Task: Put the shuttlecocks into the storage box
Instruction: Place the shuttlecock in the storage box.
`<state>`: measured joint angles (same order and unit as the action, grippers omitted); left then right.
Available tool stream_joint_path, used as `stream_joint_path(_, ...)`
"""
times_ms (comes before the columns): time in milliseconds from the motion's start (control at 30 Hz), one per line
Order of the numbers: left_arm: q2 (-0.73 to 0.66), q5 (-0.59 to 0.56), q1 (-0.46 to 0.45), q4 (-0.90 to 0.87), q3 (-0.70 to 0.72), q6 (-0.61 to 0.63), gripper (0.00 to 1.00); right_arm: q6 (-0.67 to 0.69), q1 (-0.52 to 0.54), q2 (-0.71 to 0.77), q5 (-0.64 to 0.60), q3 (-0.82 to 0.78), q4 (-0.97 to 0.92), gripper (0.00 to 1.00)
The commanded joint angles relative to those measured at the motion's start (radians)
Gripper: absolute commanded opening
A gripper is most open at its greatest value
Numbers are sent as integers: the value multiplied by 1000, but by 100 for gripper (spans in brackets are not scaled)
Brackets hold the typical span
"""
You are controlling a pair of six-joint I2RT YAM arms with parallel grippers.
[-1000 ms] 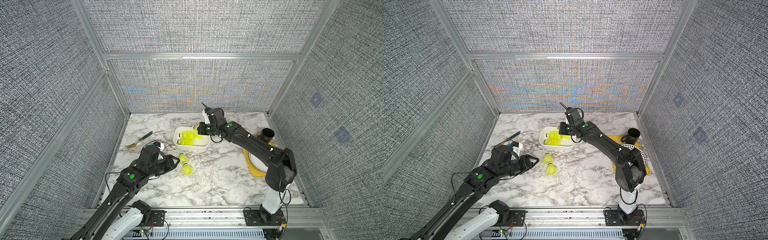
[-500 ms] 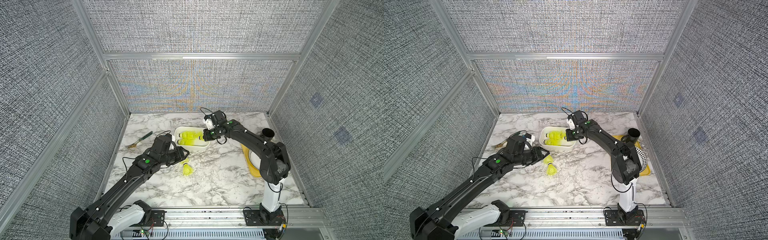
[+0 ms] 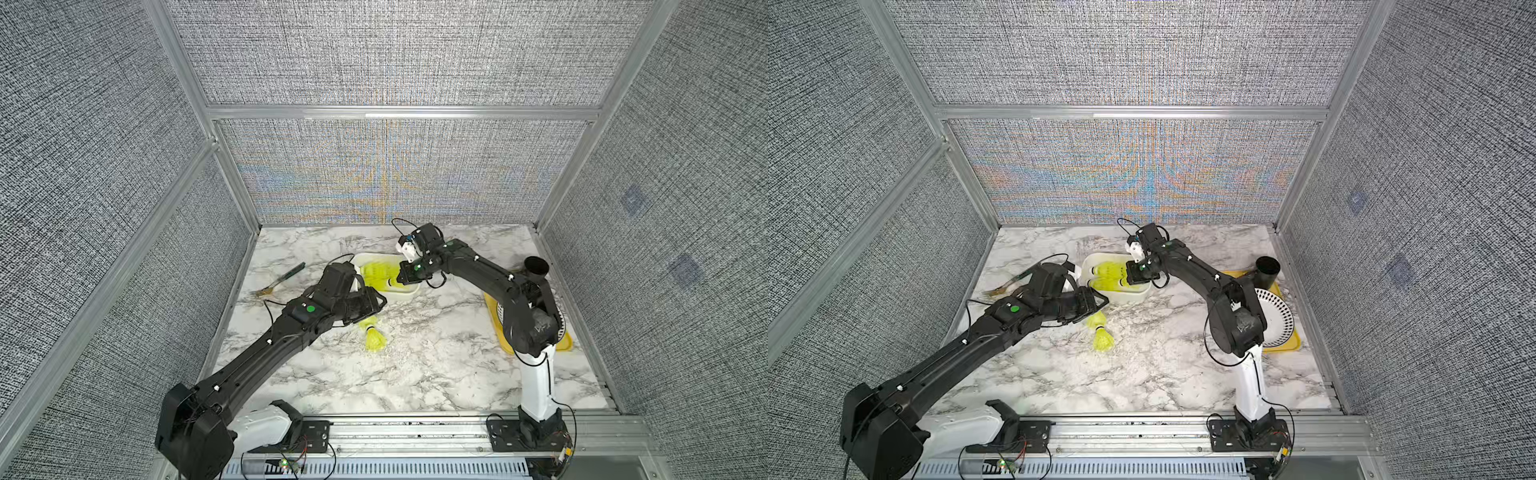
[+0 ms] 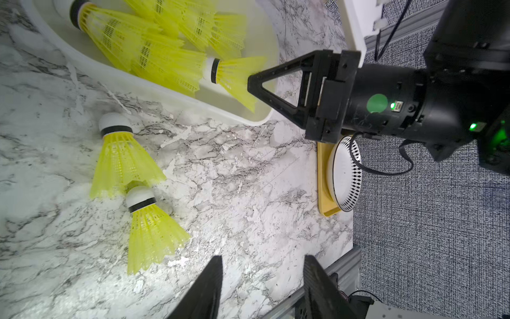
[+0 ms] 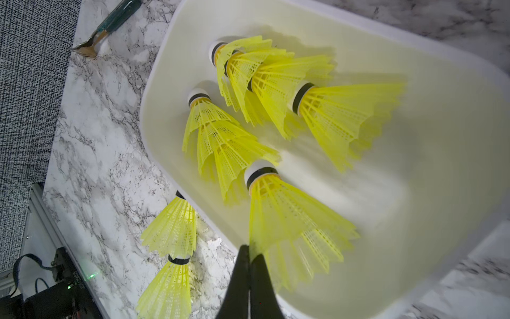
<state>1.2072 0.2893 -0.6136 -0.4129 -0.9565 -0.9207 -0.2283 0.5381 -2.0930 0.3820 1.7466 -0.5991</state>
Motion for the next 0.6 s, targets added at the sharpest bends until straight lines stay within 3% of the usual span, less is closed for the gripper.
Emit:
stream_joint_path(0,2,-9,-2,16,-5,8,51,10,1,-9,39,8,-16,0)
stream_joint_path(567,-13,-37,-3,-17,-13,20,50,-94,-24,-63,235,-19,182,0)
